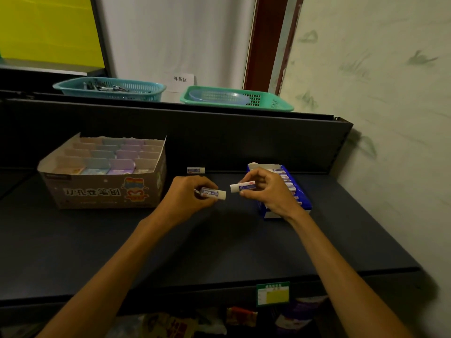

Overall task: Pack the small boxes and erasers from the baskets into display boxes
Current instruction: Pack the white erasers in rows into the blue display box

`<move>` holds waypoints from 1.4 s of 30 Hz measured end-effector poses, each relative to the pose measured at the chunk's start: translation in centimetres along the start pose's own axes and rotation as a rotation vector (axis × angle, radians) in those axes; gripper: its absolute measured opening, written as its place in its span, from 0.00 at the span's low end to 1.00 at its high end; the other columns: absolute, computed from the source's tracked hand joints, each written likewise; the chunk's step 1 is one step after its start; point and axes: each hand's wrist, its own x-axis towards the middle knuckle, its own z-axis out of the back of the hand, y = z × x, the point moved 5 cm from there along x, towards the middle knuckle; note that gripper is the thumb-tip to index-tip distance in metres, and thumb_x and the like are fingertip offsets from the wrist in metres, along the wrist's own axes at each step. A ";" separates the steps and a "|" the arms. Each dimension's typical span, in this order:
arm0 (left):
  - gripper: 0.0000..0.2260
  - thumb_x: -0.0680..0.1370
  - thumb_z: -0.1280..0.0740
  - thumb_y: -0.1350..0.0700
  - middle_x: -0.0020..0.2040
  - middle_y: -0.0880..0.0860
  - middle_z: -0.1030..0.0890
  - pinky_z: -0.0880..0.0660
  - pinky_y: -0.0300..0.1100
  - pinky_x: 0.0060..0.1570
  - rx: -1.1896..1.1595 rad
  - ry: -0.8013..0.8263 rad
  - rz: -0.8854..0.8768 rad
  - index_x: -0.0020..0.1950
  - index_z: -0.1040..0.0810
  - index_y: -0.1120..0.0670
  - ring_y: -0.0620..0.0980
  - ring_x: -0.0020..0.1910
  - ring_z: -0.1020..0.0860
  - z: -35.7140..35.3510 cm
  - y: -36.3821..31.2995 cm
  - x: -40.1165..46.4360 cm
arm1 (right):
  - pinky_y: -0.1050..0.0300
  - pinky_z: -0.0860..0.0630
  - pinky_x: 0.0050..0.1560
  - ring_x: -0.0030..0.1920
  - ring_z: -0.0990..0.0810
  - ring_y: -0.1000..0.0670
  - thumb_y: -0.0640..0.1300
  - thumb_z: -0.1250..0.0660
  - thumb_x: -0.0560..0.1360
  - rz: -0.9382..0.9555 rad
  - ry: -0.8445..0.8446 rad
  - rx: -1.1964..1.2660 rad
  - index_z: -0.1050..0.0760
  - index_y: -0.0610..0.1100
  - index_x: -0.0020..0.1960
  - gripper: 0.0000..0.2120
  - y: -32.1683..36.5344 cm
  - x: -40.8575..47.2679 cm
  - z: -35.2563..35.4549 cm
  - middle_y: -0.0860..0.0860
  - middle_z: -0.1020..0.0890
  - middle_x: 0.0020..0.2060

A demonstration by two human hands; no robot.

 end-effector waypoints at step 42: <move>0.14 0.70 0.26 0.57 0.49 0.44 0.24 0.30 0.31 0.45 0.053 -0.066 0.065 0.52 0.27 0.49 0.40 0.49 0.25 -7.5 -5.9 8.0 | 0.65 0.21 0.46 0.54 0.21 0.58 0.43 0.28 0.72 0.049 -0.025 -0.225 0.26 0.53 0.55 0.14 -4.6 -1.0 11.9 0.55 0.22 0.55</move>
